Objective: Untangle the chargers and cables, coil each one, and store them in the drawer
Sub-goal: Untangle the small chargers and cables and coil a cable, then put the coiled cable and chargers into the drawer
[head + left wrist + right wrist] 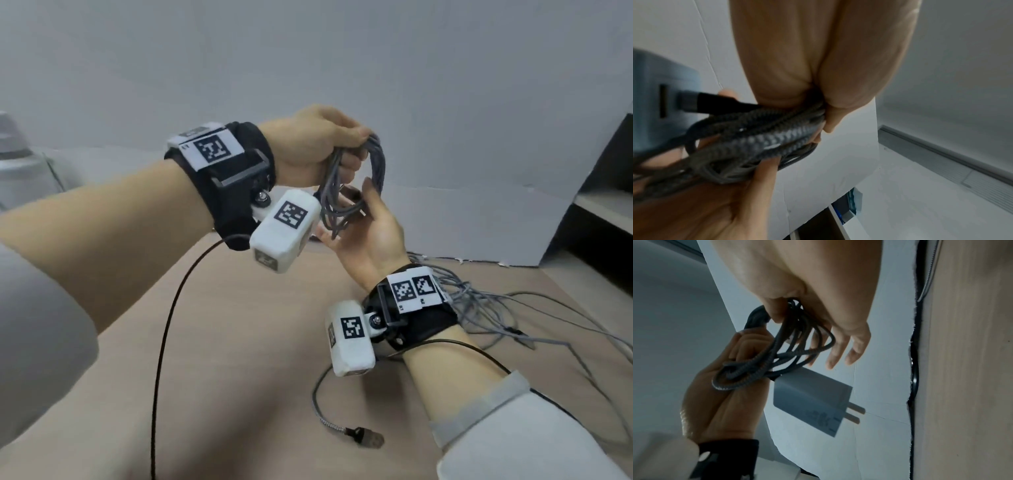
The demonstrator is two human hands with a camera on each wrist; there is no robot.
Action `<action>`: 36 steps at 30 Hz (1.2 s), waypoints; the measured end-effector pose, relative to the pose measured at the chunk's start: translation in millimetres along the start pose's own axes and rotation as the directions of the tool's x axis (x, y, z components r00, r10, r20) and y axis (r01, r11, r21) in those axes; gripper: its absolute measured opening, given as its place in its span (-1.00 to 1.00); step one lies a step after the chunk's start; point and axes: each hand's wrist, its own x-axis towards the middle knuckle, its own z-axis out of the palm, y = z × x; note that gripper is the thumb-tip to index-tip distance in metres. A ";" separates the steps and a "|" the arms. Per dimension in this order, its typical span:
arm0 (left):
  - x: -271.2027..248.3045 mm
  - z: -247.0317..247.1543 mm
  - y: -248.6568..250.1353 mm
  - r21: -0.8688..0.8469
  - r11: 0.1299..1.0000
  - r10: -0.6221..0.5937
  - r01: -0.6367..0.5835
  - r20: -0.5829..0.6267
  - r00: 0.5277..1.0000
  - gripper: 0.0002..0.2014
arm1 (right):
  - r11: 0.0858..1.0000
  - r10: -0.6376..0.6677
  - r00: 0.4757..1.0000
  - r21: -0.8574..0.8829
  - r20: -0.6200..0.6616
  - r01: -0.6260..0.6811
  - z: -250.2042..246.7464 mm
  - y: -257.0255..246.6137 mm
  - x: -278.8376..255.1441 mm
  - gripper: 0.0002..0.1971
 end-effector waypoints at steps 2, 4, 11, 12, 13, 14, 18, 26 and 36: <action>6.2 8.6 10.3 -0.047 0.999 -0.003 0.004 0.024 1.000 -0.85 | 0.998 0.000 0.998 0.070 0.066 -0.004 -3.0 -9.5 -8.3 -0.66; 11.1 16.4 17.3 -0.130 0.991 -0.005 0.009 0.034 0.999 -0.82 | 0.994 0.002 0.993 0.104 0.116 -0.014 -4.6 -18.6 -17.8 -0.64; 16.9 60.5 28.9 -0.334 0.942 -0.011 0.039 0.086 0.996 -0.85 | 0.994 -0.071 0.997 0.078 -0.007 0.072 -9.8 -45.2 -54.5 -0.41; 17.0 66.9 30.7 -0.352 0.935 -0.011 0.043 0.092 0.996 -0.84 | 0.993 -0.106 0.992 0.052 -0.064 0.109 -10.9 -49.8 -61.1 -0.41; 17.1 73.8 32.0 -0.372 0.927 -0.010 0.044 0.095 0.995 -0.82 | 0.989 -0.145 0.983 0.016 -0.116 0.148 -11.3 -55.2 -68.2 -0.48; 17.4 81.3 32.9 -0.391 0.919 -0.007 0.044 0.096 0.995 -0.80 | 0.983 -0.182 0.970 -0.025 -0.160 0.180 -11.7 -62.0 -75.6 -0.56; 16.8 118.6 29.8 -0.444 0.896 0.014 0.020 0.074 0.997 -0.76 | 0.961 -0.253 0.910 -0.195 -0.330 0.197 -19.6 -91.7 -109.3 -0.58; 4.7 204.8 15.6 -0.510 0.860 0.047 0.020 0.117 0.992 -0.78 | 0.943 -0.239 0.911 -0.303 -0.337 0.135 -49.0 -132.2 -203.7 -0.67; -42.1 304.3 4.2 -0.059 0.983 -0.101 0.175 0.619 0.779 -0.74 | 0.418 -0.464 0.818 -0.898 -0.339 -0.135 -99.5 -205.1 -355.8 -0.76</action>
